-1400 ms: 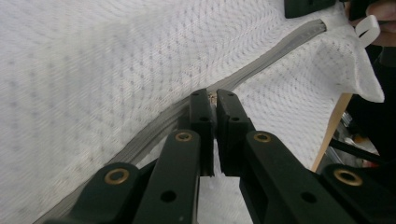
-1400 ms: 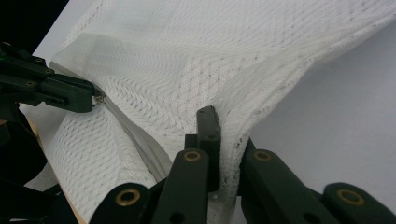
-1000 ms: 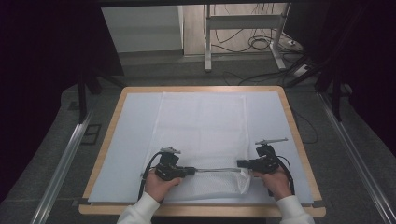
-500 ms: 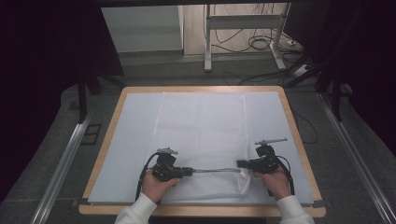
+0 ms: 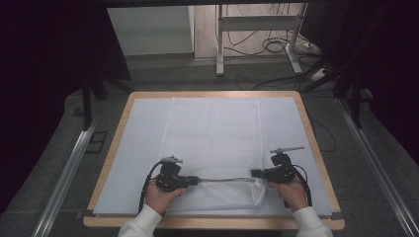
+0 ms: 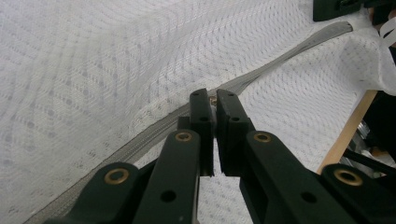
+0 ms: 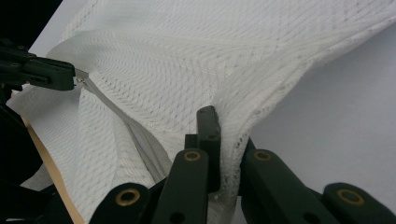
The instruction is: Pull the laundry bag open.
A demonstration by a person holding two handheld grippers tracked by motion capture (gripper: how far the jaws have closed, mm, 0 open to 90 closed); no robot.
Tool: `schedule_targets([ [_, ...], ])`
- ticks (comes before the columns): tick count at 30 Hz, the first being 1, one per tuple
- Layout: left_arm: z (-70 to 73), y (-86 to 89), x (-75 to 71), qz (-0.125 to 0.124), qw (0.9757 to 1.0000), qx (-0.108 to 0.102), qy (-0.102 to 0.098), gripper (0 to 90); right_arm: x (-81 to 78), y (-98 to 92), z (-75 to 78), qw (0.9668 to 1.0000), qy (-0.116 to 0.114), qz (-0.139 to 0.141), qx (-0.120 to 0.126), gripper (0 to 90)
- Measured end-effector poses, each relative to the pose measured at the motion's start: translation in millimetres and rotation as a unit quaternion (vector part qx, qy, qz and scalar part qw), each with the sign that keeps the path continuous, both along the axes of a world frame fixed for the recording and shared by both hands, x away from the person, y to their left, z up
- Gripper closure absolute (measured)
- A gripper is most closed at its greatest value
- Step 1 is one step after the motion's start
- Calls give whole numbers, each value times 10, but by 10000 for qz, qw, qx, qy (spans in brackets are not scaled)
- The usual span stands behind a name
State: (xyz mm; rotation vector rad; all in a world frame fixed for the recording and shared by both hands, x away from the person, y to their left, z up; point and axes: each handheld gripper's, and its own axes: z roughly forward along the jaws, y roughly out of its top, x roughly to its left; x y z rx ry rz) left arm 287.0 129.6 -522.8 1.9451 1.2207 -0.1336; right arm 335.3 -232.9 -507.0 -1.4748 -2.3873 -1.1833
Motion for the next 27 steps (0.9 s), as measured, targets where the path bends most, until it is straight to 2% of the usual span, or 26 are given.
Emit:
schedule_targets([
  [27, -2, 342, -84, 315, 9995, 4, 8, 867, 1, -17, -11, 10000, 21, -11, -10, 885],
])
